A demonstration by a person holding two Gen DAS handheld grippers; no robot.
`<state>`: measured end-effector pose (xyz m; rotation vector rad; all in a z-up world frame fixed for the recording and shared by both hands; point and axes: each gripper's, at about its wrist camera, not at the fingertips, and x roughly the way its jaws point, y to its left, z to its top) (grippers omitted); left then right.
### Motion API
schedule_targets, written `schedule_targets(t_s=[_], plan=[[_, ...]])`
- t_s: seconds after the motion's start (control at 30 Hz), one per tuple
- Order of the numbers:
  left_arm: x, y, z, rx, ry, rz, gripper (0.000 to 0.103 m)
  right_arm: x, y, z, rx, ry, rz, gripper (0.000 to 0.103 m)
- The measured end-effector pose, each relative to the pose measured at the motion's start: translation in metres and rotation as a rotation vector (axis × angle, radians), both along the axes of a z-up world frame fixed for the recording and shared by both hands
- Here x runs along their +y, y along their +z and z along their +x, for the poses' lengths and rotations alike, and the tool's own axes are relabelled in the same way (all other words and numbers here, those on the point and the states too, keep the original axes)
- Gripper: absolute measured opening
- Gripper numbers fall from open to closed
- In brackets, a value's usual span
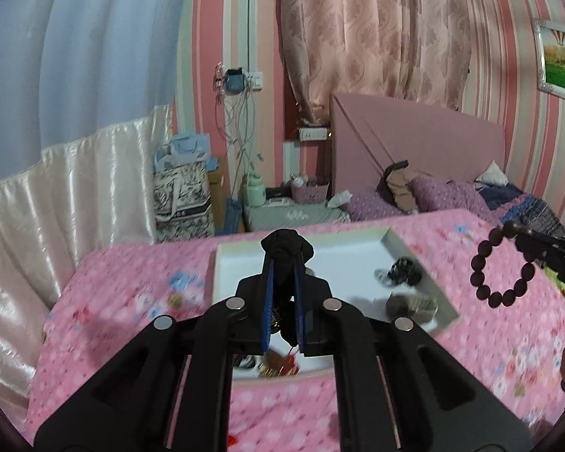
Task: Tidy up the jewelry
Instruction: 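Carry both bead bracelets up and over the white tray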
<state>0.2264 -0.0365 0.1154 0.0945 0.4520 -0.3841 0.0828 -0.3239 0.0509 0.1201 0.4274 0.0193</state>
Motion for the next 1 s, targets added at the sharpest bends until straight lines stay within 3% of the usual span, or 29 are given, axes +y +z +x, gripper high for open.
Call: schedule_targets(t_s=[0.4, 0.57, 0.8, 1.0], plan=[[-0.024, -0.021, 0.049, 0.030, -0.016, -0.023, 0.008, 0.036, 0.008, 0.073, -0.001, 0.086, 0.039, 0.019], [-0.037, -0.051, 0.067, 0.050, 0.002, 0.054, 0.008, 0.061, -0.007, 0.098, 0.023, 0.120, 0.025, 0.019], [-0.030, -0.089, 0.095, 0.154, 0.023, 0.028, 0.008, 0.075, -0.047, 0.120, 0.105, 0.123, -0.020, 0.019], [-0.033, -0.103, 0.102, 0.194, 0.012, 0.006, 0.008, 0.083, -0.068, 0.131, 0.128, 0.124, -0.026, 0.019]])
